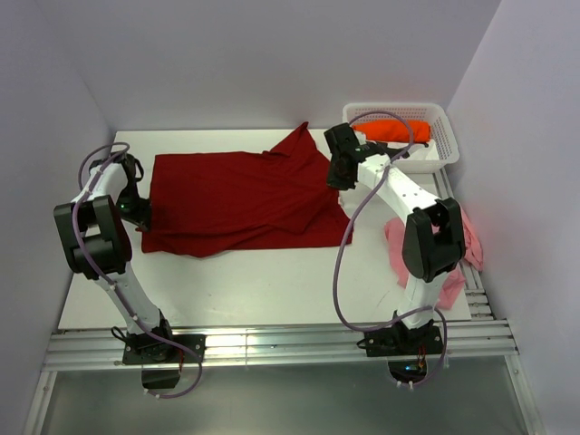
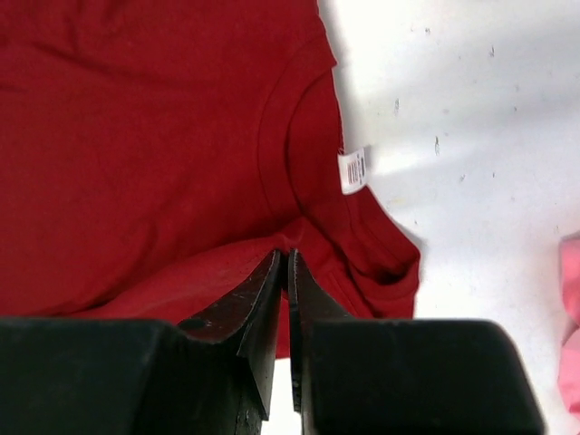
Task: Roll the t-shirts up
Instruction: Fold the tshirt
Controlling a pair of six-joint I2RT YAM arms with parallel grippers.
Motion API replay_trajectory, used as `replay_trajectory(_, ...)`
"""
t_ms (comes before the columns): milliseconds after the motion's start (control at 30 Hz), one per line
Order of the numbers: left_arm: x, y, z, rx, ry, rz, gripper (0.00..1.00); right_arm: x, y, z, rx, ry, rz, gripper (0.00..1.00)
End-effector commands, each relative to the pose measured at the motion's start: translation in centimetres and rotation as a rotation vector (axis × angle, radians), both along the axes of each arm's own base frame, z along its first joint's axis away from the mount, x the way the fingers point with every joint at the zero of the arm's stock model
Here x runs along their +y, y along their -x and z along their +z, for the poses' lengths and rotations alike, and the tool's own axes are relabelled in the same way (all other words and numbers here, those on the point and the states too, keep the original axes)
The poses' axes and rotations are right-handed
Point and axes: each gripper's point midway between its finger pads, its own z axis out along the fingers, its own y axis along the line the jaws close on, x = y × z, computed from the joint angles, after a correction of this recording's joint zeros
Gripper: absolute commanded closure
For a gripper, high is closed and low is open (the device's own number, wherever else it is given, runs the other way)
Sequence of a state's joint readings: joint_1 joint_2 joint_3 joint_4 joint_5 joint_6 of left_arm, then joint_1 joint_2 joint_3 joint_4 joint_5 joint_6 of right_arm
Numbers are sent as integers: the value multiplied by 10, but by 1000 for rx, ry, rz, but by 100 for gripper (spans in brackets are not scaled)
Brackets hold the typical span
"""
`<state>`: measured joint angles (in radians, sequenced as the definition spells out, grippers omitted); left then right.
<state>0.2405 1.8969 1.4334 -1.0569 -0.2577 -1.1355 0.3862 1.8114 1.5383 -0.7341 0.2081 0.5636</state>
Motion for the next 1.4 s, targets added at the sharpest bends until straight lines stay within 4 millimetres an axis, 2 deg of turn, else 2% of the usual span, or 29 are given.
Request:
replay_trajectory(0,-1,-10,-1,-49,42,-58,97,3,-25,21,-89,-33,-18,85)
replay_trajectory(133,-2,-9,-8,-60,64,-83,94,5,-31,25,-105,-36,-15,78)
replay_trajectory(167,-2,-9,-8,-66,64,-83,95,6,-33,25,-111,-37,-12,71)
replay_trajectory(233,-1,-9,-3,-83,54,-79,95,6,-35,23,-108,-37,-15,64)
replay_trajectory(333,0,-14,3,-105,51,-98,91,8,-36,22,-107,-43,-12,53)
replay_trajectory(400,2,-15,5,-110,44,-113,55,9,-32,16,-95,-50,-7,51)
replay_trajectory(467,3,-13,9,-98,30,-132,52,9,-27,17,-100,-68,-7,49)
replay_trajectory(500,3,-12,10,-87,24,-131,52,7,-19,5,-76,-64,-8,49)
replay_trajectory(567,2,-13,12,-95,29,-144,48,5,-13,8,-99,-78,-17,49)
replay_trajectory(600,1,-14,14,-104,29,-149,46,0,-2,-4,-72,-70,-19,49)
replay_trajectory(633,1,-13,15,-107,30,-151,45,1,3,-7,-67,-79,-22,49)
replay_trajectory(667,0,-14,16,-117,29,-155,39,-1,7,-1,-90,-98,-27,49)
replay_trajectory(700,-2,-14,17,-127,31,-163,37,-4,20,-16,-56,-101,-26,49)
replay_trajectory(733,-2,-13,22,-136,21,-163,33,-5,25,-17,-60,-112,-28,48)
replay_trajectory(767,-2,-12,24,-138,18,-164,31,-5,28,-8,-95,-131,-30,47)
replay_trajectory(800,-3,-11,29,-147,15,-170,29,-9,39,-19,-73,-128,-31,46)
replay_trajectory(833,0,-11,33,-143,-7,-168,28,-8,44,-19,-75,-141,-25,44)
replay_trajectory(867,0,-10,36,-143,-12,-169,23,-8,47,-20,-81,-148,-23,42)
replay_trajectory(900,0,-8,40,-145,-17,-175,12,-11,55,-23,-76,-149,-22,40)
replay_trajectory(933,0,-8,42,-150,-22,-182,9,-11,60,-24,-74,-155,-12,36)
replay_trajectory(1067,-1,-5,56,-171,-36,-191,8,-10,78,-23,-93,-195,12,29)
replay_trajectory(1100,-3,-4,61,-182,-39,-202,8,-12,86,-30,-78,-194,13,28)
replay_trajectory(1133,-6,-9,64,-213,-24,-224,8,-14,89,-25,-96,-198,12,28)
replay_trajectory(1167,-10,-9,68,-224,-25,-254,9,-18,97,-33,-85,-192,6,29)
replay_trajectory(1233,-15,-7,77,-241,-44,-277,9,-21,103,-32,-103,-201,-2,31)
replay_trajectory(1267,-23,-7,80,-263,-26,-309,9,-24,108,-39,-92,-192,-7,31)
replay_trajectory(1300,-27,-4,90,-300,-32,-324,9,-25,110,-41,-90,-198,-18,32)
replay_trajectory(1333,-32,2,88,-307,-20,-337,9,-25,112,-44,-87,-202,-20,32)
replay_trajectory(1367,-35,-4,94,-365,-23,-362,9,-26,114,-49,-78,-206,-25,33)
